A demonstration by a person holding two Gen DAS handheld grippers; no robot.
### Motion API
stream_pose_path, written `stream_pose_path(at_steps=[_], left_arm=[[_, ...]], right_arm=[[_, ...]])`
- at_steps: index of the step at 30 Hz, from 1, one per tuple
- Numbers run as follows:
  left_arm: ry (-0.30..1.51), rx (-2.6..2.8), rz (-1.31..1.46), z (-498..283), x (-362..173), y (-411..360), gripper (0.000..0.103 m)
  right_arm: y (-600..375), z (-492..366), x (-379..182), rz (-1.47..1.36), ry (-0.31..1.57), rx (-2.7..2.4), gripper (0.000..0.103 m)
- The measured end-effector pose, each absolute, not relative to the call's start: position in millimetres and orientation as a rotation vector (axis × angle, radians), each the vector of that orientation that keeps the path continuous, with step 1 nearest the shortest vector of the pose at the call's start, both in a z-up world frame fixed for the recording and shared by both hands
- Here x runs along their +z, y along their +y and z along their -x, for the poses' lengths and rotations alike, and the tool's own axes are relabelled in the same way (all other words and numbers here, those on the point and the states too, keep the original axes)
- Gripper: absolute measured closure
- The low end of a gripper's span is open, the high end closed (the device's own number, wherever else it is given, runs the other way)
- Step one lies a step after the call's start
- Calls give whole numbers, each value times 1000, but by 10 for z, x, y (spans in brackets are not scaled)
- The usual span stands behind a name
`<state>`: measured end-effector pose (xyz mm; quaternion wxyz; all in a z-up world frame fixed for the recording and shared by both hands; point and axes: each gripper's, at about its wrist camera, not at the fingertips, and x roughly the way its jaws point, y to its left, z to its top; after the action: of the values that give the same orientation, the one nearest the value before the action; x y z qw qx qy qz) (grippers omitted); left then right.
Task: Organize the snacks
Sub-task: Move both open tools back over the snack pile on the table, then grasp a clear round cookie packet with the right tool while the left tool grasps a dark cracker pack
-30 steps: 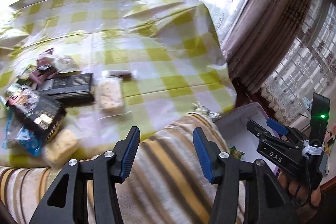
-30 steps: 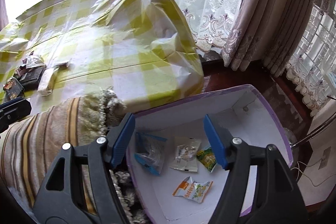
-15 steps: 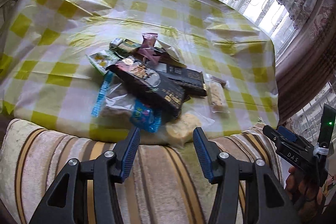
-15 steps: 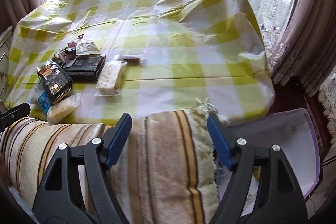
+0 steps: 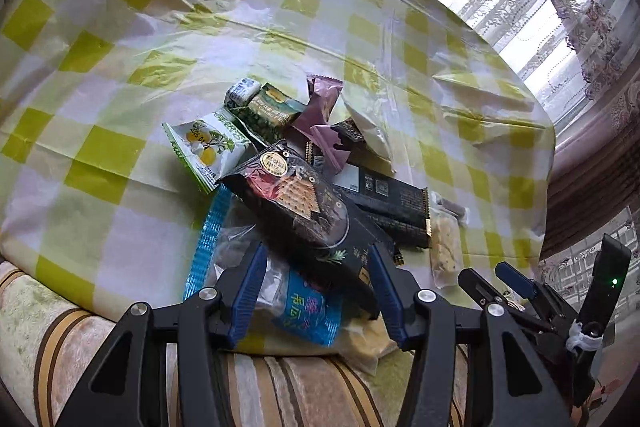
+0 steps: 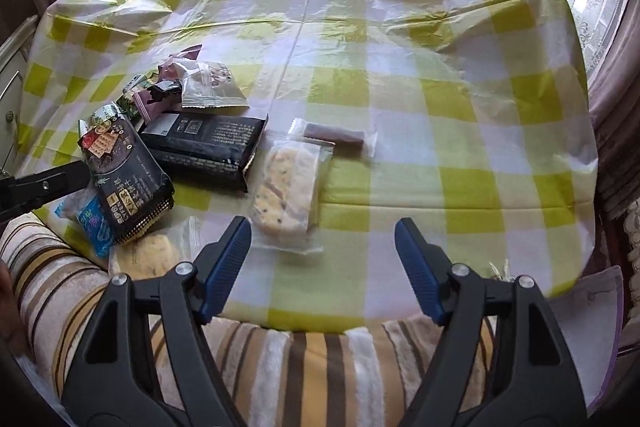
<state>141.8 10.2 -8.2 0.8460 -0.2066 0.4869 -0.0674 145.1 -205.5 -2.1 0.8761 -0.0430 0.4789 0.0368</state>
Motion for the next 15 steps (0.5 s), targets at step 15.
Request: stream_pose_path(at_steps=[15], left_arm=[[1033, -159, 301, -1837, -197, -259, 56]], right_arm=[[-1845, -1907, -309, 97, 1061, 91, 37]])
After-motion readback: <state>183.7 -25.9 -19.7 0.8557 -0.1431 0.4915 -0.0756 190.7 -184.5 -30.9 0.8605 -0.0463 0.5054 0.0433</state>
